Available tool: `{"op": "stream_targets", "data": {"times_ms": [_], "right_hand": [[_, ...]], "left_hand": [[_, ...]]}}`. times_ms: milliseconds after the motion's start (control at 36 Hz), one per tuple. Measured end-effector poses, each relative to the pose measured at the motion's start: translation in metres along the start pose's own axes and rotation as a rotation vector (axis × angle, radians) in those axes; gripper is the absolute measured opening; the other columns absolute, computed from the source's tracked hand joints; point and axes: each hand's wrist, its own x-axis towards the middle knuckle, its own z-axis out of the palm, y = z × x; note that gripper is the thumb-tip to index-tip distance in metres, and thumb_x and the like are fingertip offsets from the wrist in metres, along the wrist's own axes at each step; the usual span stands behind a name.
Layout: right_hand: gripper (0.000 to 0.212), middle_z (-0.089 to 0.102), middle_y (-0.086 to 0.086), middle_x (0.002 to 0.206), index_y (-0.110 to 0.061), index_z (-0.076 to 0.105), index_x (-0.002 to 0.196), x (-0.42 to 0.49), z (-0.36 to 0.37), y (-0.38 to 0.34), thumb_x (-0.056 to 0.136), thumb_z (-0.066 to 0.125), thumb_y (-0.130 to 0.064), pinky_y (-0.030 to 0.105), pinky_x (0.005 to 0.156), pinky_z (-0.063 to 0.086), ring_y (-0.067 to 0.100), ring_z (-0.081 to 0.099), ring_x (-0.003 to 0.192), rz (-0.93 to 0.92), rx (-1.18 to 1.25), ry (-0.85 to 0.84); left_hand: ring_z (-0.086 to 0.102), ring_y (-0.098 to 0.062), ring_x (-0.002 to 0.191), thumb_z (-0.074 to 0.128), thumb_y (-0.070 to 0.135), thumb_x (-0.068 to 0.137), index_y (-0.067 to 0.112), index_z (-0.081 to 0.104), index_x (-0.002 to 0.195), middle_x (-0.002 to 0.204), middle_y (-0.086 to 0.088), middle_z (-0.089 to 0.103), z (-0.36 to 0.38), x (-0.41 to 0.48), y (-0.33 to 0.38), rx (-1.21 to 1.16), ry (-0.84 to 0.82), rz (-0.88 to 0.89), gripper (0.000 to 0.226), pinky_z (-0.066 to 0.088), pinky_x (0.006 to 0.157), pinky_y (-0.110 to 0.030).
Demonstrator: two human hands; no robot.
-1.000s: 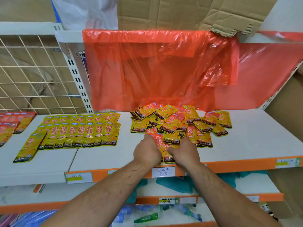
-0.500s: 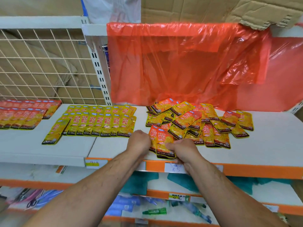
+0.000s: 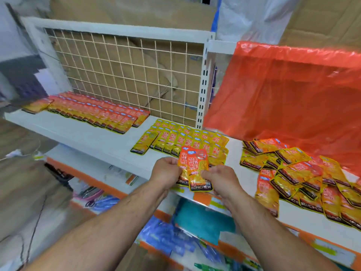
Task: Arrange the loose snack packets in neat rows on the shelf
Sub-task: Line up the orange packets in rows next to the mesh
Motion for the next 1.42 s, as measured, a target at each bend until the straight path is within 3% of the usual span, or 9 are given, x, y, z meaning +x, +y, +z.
{"op": "stream_targets", "data": {"times_ms": [111, 278, 528, 750, 889, 1056, 1222, 1361, 1417], "right_hand": [[0.02, 0.062, 0.007, 0.075, -0.011, 0.061, 0.077, -0.001, 0.056, -0.018, 0.08, 0.079, -0.019, 0.03, 0.06, 0.04, 0.019, 0.058, 0.066, -0.041, 0.004, -0.053], [0.024, 0.053, 0.003, 0.059, -0.012, 0.058, 0.067, -0.004, 0.147, -0.047, 0.081, 0.078, -0.015, 0.029, 0.052, 0.033, 0.015, 0.044, 0.049, -0.082, 0.011, -0.079], [0.035, 0.049, -0.007, 0.045, -0.015, 0.051, 0.061, -0.005, 0.287, -0.088, 0.083, 0.078, -0.012, 0.023, 0.047, 0.031, 0.008, 0.042, 0.042, -0.131, 0.05, -0.132], [0.022, 0.057, 0.001, 0.06, -0.008, 0.059, 0.072, 0.011, 0.378, -0.123, 0.085, 0.076, -0.013, 0.017, 0.044, 0.036, 0.005, 0.049, 0.046, -0.166, 0.026, -0.194], [0.023, 0.057, 0.003, 0.062, -0.01, 0.059, 0.074, 0.037, 0.426, -0.136, 0.084, 0.078, -0.017, 0.023, 0.048, 0.035, 0.008, 0.047, 0.045, -0.151, 0.002, -0.257], [0.023, 0.055, 0.004, 0.058, -0.009, 0.057, 0.075, 0.083, 0.487, -0.158, 0.086, 0.076, -0.017, 0.023, 0.045, 0.035, 0.014, 0.043, 0.047, -0.15, 0.016, -0.357], [0.024, 0.052, 0.011, 0.067, -0.009, 0.055, 0.077, 0.121, 0.54, -0.193, 0.087, 0.075, -0.019, 0.028, 0.051, 0.035, 0.019, 0.043, 0.058, -0.175, -0.003, -0.436], [0.024, 0.054, 0.011, 0.065, -0.007, 0.054, 0.078, 0.148, 0.578, -0.22, 0.085, 0.076, -0.015, 0.025, 0.046, 0.034, 0.015, 0.042, 0.049, -0.184, 0.019, -0.426], [0.026, 0.053, 0.012, 0.066, -0.008, 0.053, 0.076, 0.158, 0.592, -0.226, 0.084, 0.077, -0.015, 0.026, 0.047, 0.034, 0.014, 0.042, 0.049, -0.185, 0.017, -0.419]], "left_hand": [[0.067, -0.026, 0.066, 0.059, -0.008, 0.078, 0.011, 0.067, 0.072, 0.069, -0.008, 0.069, -0.055, 0.015, -0.009, -0.057, 0.06, -0.018, 0.022, 0.057, 0.068, -0.042], [0.058, -0.019, 0.053, 0.06, -0.01, 0.078, 0.013, 0.063, 0.068, 0.062, -0.005, 0.063, -0.147, 0.039, -0.023, -0.098, 0.118, -0.006, 0.026, 0.042, 0.047, -0.02], [0.067, -0.025, 0.069, 0.062, -0.01, 0.075, 0.011, 0.069, 0.072, 0.07, -0.008, 0.07, -0.288, 0.082, -0.043, -0.169, 0.164, -0.015, 0.023, 0.057, 0.074, -0.041], [0.062, -0.011, 0.052, 0.063, -0.005, 0.081, 0.014, 0.067, 0.071, 0.068, -0.004, 0.07, -0.374, 0.117, -0.052, -0.189, 0.233, -0.013, 0.022, 0.044, 0.049, -0.018], [0.07, -0.028, 0.079, 0.063, -0.007, 0.081, 0.005, 0.07, 0.085, 0.084, -0.014, 0.074, -0.414, 0.148, -0.056, -0.204, 0.285, -0.048, 0.014, 0.056, 0.071, -0.036], [0.064, -0.021, 0.066, 0.066, -0.004, 0.079, 0.01, 0.068, 0.074, 0.074, -0.009, 0.071, -0.463, 0.202, -0.053, -0.17, 0.349, -0.043, 0.015, 0.048, 0.06, -0.029], [0.069, -0.03, 0.077, 0.07, 0.001, 0.073, 0.013, 0.069, 0.072, 0.079, -0.013, 0.074, -0.51, 0.256, -0.04, -0.146, 0.417, -0.08, 0.012, 0.056, 0.077, -0.049], [0.056, -0.019, 0.065, 0.073, 0.002, 0.076, 0.016, 0.065, 0.069, 0.068, -0.003, 0.065, -0.541, 0.294, -0.027, -0.126, 0.468, -0.064, 0.017, 0.04, 0.057, -0.025], [0.056, -0.02, 0.066, 0.075, 0.006, 0.074, 0.016, 0.068, 0.073, 0.072, -0.004, 0.067, -0.552, 0.31, -0.027, -0.119, 0.469, -0.063, 0.012, 0.04, 0.058, -0.025]]}}
